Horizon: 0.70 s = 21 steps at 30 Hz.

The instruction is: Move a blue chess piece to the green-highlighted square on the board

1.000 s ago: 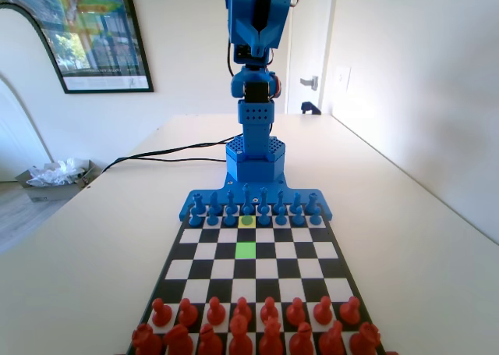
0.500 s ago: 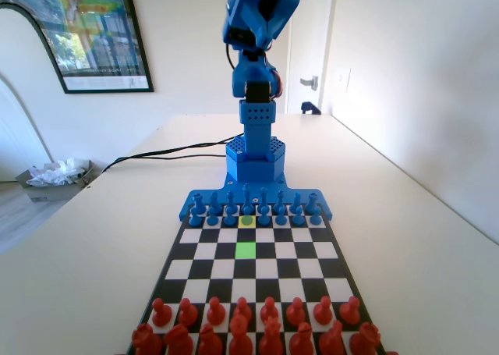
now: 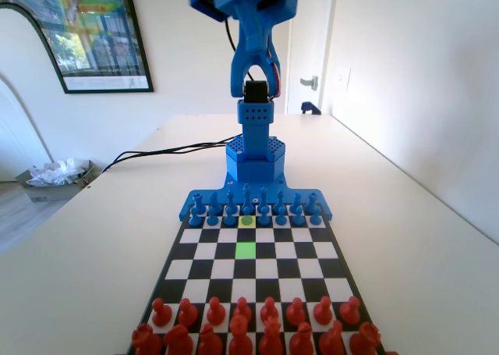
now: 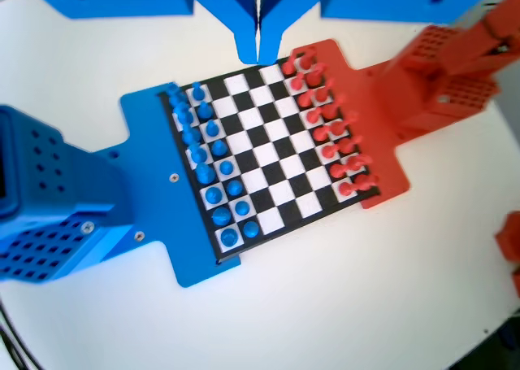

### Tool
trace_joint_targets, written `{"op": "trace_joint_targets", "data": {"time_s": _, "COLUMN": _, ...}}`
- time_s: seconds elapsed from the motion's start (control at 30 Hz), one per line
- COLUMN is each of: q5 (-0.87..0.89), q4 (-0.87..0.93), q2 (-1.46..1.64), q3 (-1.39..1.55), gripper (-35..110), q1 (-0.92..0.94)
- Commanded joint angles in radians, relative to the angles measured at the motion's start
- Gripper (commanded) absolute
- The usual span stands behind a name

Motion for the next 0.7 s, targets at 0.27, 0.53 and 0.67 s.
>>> {"op": "trace_joint_targets", "data": {"time_s": 0.27, "q5": -0.287, "q4": -0.19, "q2": -0.044, "q3": 0.216, "gripper": 1, "q1": 0.147}}
{"op": "trace_joint_targets", "data": {"time_s": 0.53, "q5": -0.276, "q4": -0.436, "q2": -0.147, "q3": 0.391, "gripper": 4, "q1": 0.17}}
{"op": "trace_joint_targets", "data": {"time_s": 0.67, "q5": -0.229, "q4": -0.488, "q2": -0.175, "q3": 0.425, "gripper": 5, "q1": 0.147}}
